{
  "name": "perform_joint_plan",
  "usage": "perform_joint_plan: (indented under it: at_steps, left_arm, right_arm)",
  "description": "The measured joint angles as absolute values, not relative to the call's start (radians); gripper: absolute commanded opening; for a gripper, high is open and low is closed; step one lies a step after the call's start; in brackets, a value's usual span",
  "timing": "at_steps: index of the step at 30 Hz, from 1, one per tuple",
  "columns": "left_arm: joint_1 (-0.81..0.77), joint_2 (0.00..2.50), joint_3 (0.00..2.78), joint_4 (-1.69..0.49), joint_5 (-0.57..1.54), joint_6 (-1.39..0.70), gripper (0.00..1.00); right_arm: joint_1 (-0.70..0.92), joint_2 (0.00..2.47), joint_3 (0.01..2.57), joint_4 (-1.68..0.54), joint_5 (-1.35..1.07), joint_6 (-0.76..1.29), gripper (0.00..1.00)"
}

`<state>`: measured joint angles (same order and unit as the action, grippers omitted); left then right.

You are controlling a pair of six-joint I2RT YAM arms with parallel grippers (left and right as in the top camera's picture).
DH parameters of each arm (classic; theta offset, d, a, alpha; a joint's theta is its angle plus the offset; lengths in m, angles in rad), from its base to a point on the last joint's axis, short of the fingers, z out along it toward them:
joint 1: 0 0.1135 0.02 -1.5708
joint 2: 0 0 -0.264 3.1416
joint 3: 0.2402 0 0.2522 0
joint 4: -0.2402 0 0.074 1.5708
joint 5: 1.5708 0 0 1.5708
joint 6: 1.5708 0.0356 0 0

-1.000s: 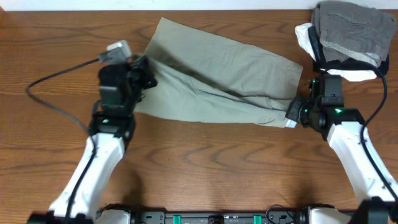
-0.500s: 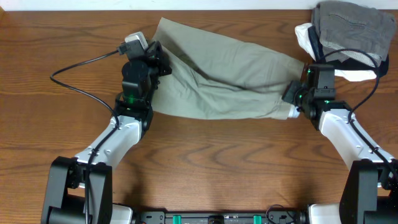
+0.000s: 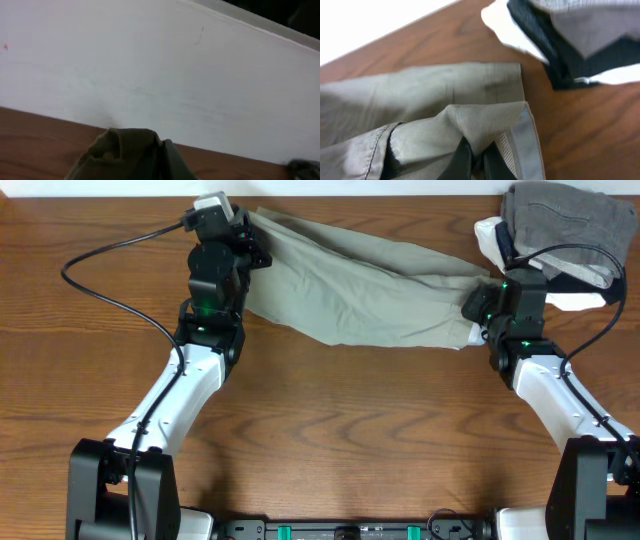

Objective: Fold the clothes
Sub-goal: 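Lift the hems with both grippers and fold them up toward the waistband, then lower the folded edge onto the top and open both grippers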

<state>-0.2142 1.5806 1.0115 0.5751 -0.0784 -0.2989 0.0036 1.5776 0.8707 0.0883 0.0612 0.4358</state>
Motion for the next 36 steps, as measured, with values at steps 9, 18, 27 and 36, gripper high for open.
perform_joint_plan:
  at_steps: [9, 18, 27, 36]
  left_arm:
    - [-0.215, 1.634, 1.013, 0.658, -0.091, -0.256, 0.06]
    - [-0.214, 1.774, 1.03, 0.693, -0.102, -0.253, 0.27]
    - [-0.214, 1.795, 1.06, 0.698, -0.146, -0.235, 0.98]
    - [-0.214, 1.741, 1.073, 0.391, -0.16, -0.231, 0.98]
  right_arm:
    - [0.004, 1.578, 0.871, 0.187, 0.123, 0.43, 0.01]
    - [0.004, 1.674, 0.872, 0.422, 0.171, 0.404, 0.31]
    - [0.004, 1.889, 0.907, 0.625, 0.176, 0.347, 0.99]
    - [0.005, 1.845, 1.1, 0.191, -0.015, 0.272, 0.99]
